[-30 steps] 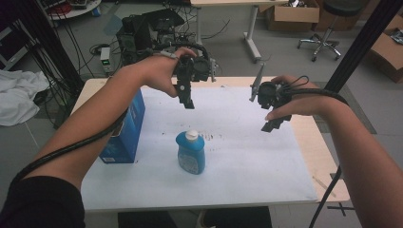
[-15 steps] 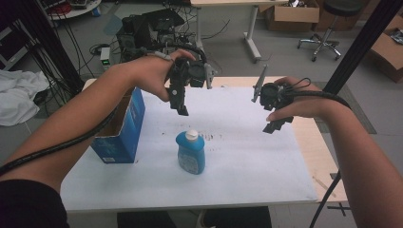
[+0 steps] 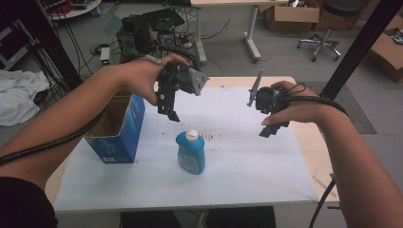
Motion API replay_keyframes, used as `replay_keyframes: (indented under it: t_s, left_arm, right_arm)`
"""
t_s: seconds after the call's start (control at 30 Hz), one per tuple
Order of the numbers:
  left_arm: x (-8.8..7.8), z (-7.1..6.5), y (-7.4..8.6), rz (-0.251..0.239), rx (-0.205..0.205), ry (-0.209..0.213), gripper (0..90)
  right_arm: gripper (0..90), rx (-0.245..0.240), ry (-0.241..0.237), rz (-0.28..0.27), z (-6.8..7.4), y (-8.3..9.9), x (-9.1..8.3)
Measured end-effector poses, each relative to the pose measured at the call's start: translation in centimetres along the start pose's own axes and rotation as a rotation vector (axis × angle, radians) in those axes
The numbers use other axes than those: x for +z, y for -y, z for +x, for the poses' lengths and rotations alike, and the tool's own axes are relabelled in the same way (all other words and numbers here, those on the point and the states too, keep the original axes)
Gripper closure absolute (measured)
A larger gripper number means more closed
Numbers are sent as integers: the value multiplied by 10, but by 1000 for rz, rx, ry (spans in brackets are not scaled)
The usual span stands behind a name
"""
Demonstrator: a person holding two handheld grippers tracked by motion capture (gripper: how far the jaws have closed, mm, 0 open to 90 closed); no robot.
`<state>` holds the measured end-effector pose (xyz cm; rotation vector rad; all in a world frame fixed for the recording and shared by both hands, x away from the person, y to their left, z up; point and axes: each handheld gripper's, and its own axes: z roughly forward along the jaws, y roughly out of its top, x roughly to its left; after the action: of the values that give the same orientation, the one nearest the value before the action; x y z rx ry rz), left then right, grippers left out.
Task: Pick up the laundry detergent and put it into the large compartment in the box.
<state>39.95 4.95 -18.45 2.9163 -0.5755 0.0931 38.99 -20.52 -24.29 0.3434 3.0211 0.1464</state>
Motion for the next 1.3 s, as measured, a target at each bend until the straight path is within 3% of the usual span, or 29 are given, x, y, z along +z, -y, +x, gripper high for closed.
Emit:
replay_keyframes:
  t_s: [0.23, 0.6, 1.07, 1.3]
  left_arm:
    - [8, -7, 0, -15, 62, 39, 1]
    - [22, -11, -12, -27, 104, 89, 1]
    - [45, -11, -20, 4, 111, 114, 1]
    - [62, -12, -22, 15, 103, 149, 1]
  right_arm:
    - [159, 7, -6, 10, 0, -4, 5]
    - [159, 1, -5, 16, 1, -4, 5]
    - [159, -12, -9, 11, 0, -3, 8]
    - [159, -15, -10, 12, 0, -3, 9]
